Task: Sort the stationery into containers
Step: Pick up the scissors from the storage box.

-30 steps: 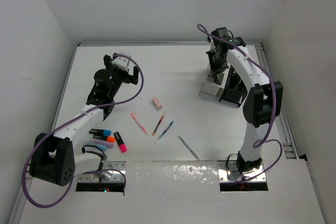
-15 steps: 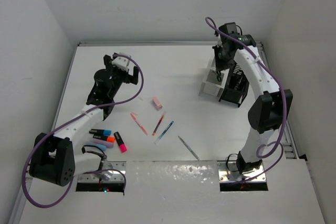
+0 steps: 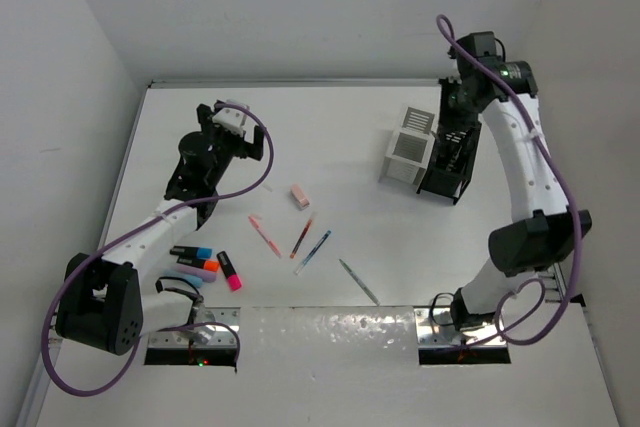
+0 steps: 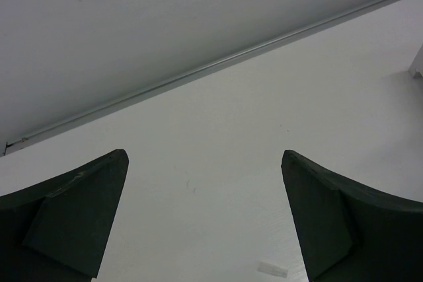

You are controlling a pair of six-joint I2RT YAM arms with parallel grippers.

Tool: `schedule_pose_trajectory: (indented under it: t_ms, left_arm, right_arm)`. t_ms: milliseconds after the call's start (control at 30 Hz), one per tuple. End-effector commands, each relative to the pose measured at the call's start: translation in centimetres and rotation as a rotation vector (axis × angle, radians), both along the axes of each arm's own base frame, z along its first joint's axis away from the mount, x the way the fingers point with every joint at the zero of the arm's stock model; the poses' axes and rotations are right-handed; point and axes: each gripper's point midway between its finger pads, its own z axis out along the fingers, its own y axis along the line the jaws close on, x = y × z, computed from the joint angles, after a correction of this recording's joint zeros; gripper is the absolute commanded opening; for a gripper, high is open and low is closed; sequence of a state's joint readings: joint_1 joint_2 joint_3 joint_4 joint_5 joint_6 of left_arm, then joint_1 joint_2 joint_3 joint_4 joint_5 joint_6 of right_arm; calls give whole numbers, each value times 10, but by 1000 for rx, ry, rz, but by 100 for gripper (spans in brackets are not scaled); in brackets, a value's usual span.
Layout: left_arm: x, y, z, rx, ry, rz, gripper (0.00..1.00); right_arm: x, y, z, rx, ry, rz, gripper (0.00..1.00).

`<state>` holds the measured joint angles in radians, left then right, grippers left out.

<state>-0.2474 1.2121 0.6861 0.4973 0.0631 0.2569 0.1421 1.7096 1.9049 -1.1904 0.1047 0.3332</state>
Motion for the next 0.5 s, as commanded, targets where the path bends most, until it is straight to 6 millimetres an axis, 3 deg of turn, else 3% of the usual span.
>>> schedule_pose_trajectory:
  t_ms: [0, 33, 167, 300, 333, 467]
  left_arm:
    - [4, -2, 19, -19, -66, -5, 99]
    - [4, -2, 19, -24, -67, -9, 99]
    - [4, -4, 18, -24, -67, -16, 99]
    - [3, -4, 17, -27, -65, -16, 99]
    - [3, -5, 15, -29, -61, -18, 99]
    - [1, -5, 17, -30, -67, -16, 99]
  right_arm:
    - [-44, -23, 10, 4, 66, -103, 0]
    - [-57, -31, 1, 0, 110, -123, 0]
    - [-74, -45, -17, 13, 171, -175, 0]
    - [-65, -43, -15, 55, 152, -180, 0]
    - [-60, -54, -16, 63, 154, -209, 0]
    - [-54, -59, -28, 95, 188, -209, 0]
